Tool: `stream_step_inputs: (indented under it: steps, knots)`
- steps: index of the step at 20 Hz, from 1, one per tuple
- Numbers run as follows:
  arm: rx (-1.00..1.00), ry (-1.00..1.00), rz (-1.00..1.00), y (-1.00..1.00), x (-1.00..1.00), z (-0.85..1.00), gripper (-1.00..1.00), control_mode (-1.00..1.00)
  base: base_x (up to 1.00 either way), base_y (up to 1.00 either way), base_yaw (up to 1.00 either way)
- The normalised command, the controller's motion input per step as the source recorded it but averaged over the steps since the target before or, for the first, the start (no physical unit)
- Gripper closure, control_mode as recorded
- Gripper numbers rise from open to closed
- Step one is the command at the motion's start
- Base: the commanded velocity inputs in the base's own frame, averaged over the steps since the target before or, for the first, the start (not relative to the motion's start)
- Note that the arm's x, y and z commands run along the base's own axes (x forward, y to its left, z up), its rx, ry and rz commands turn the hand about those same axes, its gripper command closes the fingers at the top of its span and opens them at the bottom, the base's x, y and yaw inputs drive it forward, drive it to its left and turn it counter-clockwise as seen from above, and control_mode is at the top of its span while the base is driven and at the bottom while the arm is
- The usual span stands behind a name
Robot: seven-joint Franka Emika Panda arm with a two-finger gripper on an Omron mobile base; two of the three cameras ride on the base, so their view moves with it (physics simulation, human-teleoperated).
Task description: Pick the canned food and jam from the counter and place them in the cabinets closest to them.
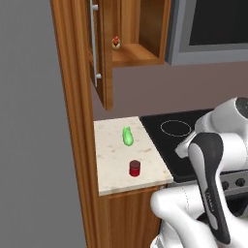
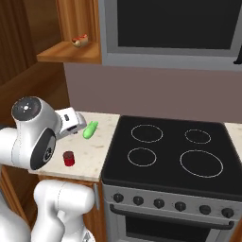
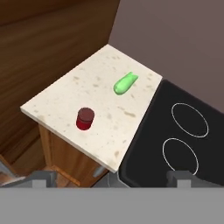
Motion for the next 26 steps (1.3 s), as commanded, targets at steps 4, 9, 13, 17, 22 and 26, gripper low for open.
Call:
stream_step_inputs:
  steps: [4, 9, 13, 17, 22, 26]
  knots:
    - [0.02, 0.01, 0.03, 0.26, 0.04, -0.16, -1.00, -1.00, 0.00, 0.00, 0.00]
    - [0.00, 0.00, 0.02, 0.26, 0.02, -0.11, -1.00, -1.00, 0.00, 0.00, 0.00]
    - [0.01, 0.00, 0.02, 0.22, 0.00, -0.10, -1.00, -1.00, 0.00, 0.00, 0.00]
    - [0.04, 0.00, 0.04, 0.14, 0.00, -0.11, -1.00, -1.00, 0.00, 0.00, 0.00]
    - [0.05, 0.00, 0.05, 0.10, 0.00, -0.08, -1.00, -1.00, 0.00, 0.00, 0.00]
    - [0.02, 0.00, 0.02, 0.06, 0.00, -0.02, -1.00, -1.00, 0.00, 0.00, 0.00]
